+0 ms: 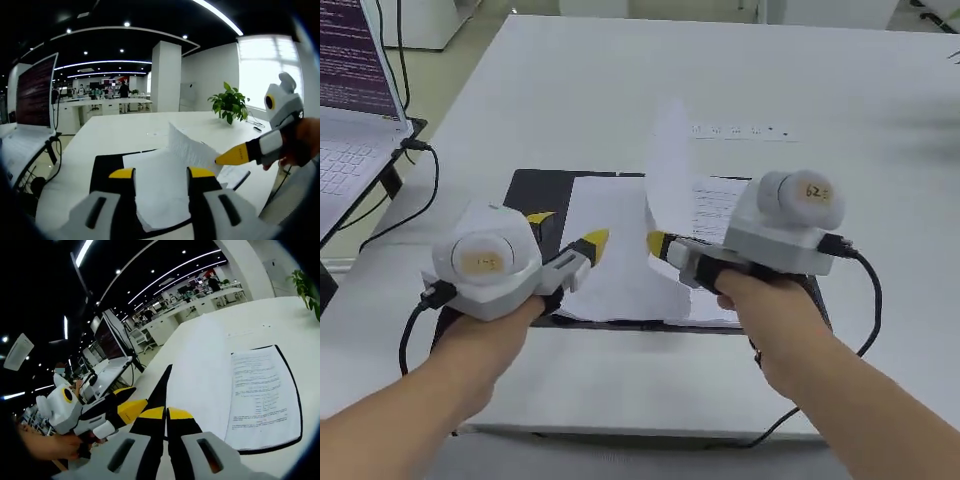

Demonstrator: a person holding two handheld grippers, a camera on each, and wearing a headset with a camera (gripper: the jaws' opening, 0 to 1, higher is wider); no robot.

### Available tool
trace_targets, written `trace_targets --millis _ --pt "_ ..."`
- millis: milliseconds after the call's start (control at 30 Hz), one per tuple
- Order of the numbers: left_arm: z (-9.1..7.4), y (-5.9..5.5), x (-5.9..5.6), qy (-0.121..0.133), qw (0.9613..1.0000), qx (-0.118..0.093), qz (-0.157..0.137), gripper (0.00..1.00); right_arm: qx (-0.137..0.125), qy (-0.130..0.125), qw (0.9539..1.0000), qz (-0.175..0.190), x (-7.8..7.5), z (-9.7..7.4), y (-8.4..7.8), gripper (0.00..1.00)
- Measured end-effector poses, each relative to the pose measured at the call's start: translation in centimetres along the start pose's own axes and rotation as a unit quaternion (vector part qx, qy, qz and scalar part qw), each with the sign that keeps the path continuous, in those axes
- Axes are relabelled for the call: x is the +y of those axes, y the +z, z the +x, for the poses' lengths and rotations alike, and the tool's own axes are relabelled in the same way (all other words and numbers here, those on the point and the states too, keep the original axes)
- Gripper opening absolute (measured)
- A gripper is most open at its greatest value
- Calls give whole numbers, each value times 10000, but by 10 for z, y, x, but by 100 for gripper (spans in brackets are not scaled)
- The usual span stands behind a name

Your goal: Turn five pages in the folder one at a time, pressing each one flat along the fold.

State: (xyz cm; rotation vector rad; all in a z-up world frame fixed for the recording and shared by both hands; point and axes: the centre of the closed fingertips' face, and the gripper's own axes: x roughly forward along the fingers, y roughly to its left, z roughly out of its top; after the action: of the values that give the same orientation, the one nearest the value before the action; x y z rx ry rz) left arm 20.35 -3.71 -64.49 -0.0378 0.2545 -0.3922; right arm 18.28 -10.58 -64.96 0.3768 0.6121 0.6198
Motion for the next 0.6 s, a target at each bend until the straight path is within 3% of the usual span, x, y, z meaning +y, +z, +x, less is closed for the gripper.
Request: trace_targets --millis 167,467,600 --pt "-8 -4 12 104 9999 35 -52 40 238 81 9996 -155 17 18 -12 0" --pt "-16 -10 30 227 9996 112 -152 39 658 93 9961 -576 28 51 -40 0" --pt "-17 -13 38 248 9995 150 -145 39 847 1 9941 -675 25 64 -51 0"
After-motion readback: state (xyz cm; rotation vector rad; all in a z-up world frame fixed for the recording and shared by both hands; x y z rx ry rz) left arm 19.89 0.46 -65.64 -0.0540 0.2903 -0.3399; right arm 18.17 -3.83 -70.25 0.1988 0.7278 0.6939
